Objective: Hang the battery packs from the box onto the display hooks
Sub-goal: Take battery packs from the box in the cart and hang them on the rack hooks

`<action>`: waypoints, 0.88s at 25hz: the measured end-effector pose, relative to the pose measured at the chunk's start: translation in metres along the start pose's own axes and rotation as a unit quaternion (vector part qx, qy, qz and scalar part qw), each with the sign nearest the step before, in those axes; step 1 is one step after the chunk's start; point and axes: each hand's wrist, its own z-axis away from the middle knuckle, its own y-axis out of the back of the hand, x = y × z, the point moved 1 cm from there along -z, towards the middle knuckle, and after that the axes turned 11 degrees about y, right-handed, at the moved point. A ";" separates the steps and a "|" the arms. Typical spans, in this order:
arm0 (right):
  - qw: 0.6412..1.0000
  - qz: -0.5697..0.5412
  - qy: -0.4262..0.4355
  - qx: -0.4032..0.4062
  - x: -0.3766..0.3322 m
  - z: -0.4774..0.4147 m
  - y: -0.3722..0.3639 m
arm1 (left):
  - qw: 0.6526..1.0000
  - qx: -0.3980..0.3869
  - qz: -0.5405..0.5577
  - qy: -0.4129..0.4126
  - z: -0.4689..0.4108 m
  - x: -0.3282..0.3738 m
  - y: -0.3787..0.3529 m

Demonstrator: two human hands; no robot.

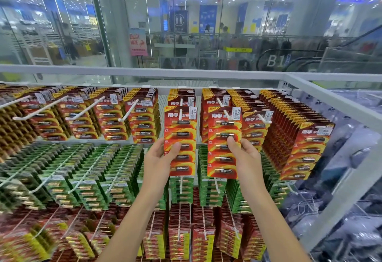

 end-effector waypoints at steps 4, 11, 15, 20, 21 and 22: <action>0.999 0.024 0.013 0.034 0.011 -0.023 -0.012 | 0.999 0.030 -0.008 -0.026 -0.041 -0.007 0.001; 0.996 0.064 0.003 0.059 0.029 -0.049 -0.024 | 0.998 0.042 -0.013 -0.037 -0.079 -0.013 -0.002; 0.993 0.089 -0.022 0.080 0.040 -0.057 -0.027 | 0.999 0.025 -0.011 -0.030 -0.077 -0.009 -0.009; 0.988 0.114 -0.033 0.100 0.046 -0.062 -0.032 | 1.000 0.013 -0.007 -0.026 -0.082 -0.011 -0.012; 0.988 0.112 -0.038 0.103 0.049 -0.065 -0.032 | 0.999 0.015 -0.010 -0.027 -0.083 -0.012 -0.012; 0.988 0.103 -0.045 0.103 0.053 -0.067 -0.032 | 0.999 0.017 -0.016 -0.028 -0.083 -0.012 -0.011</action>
